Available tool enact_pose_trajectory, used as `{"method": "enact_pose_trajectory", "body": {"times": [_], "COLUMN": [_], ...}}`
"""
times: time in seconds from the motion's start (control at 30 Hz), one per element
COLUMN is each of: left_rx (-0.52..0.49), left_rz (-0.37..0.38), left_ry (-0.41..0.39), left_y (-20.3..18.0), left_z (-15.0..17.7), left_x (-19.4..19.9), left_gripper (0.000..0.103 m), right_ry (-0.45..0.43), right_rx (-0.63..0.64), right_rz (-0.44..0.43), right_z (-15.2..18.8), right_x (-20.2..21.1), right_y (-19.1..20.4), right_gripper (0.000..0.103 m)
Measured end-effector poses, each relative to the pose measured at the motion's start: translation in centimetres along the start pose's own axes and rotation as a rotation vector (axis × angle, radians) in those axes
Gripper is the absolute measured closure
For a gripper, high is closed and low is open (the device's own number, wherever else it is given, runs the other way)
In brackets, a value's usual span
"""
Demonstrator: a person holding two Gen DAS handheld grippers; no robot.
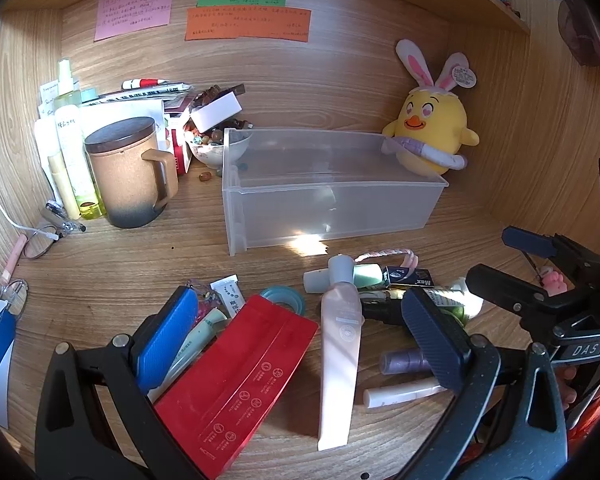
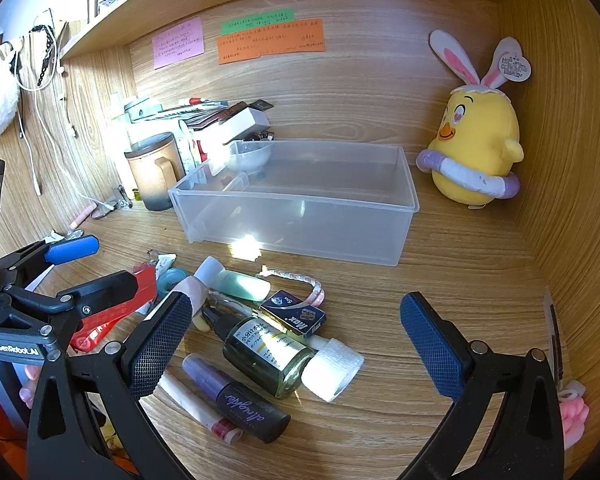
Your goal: Organize objects
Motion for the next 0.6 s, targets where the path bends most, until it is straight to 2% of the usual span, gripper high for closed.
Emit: {"method": "enact_pose_trajectory", "body": {"times": [0.6], "left_rx": [-0.004], "left_rz": [0.034], "left_ry": [0.01], "left_y": [-0.36], "left_z": [0.27], "left_x": [0.07], "left_gripper": [0.0], "right_ry": [0.006], "right_rx": [-0.025], "right_rz": [-0.018], "right_z": [0.26], "right_x": [-0.17], "right_y": [-0.18], "right_gripper": [0.0]}}
Point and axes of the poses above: each gripper's, at about its wrist camera, not at the fingertips, and x roughly against the way its jaws point, y to its left, z to its underside, the point moved 7 cm from there along -x, roughly the way its jaws point, and after that the axes turned 4 degrees about y, right-handed, at the moved point
